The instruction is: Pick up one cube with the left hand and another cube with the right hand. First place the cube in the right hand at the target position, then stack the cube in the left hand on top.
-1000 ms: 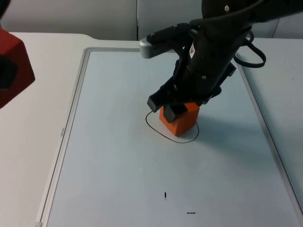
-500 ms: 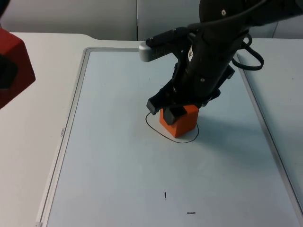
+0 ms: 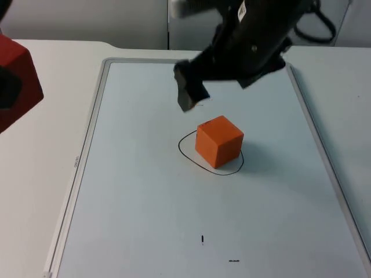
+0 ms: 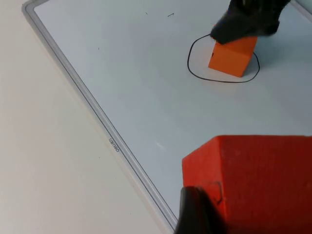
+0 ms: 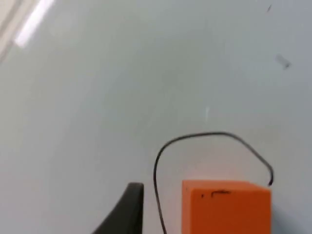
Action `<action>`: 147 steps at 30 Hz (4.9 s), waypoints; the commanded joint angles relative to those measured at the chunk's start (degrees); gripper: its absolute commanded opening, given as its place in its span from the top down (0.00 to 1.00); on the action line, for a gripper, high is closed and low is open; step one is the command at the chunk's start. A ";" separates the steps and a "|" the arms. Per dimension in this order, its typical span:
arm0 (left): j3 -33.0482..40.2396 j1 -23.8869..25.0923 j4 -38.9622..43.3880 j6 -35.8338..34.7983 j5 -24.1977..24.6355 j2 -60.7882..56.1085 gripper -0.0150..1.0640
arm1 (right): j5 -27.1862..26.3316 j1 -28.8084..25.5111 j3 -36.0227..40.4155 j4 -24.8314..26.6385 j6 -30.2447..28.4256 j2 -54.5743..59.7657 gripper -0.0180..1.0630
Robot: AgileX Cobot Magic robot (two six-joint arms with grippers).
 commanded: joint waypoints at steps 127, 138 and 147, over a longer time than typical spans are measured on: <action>-43.26 -3.08 -30.04 35.39 -10.31 70.74 0.38 | 4.17 5.76 29.26 7.22 -7.75 -80.66 0.02; -43.26 -3.08 -33.66 35.39 -9.99 70.52 0.29 | 4.18 5.76 29.26 7.33 -7.75 -80.66 0.02; -43.26 -3.08 -32.88 35.39 -7.64 64.29 0.29 | 4.06 5.76 29.26 7.33 -7.75 -80.66 0.02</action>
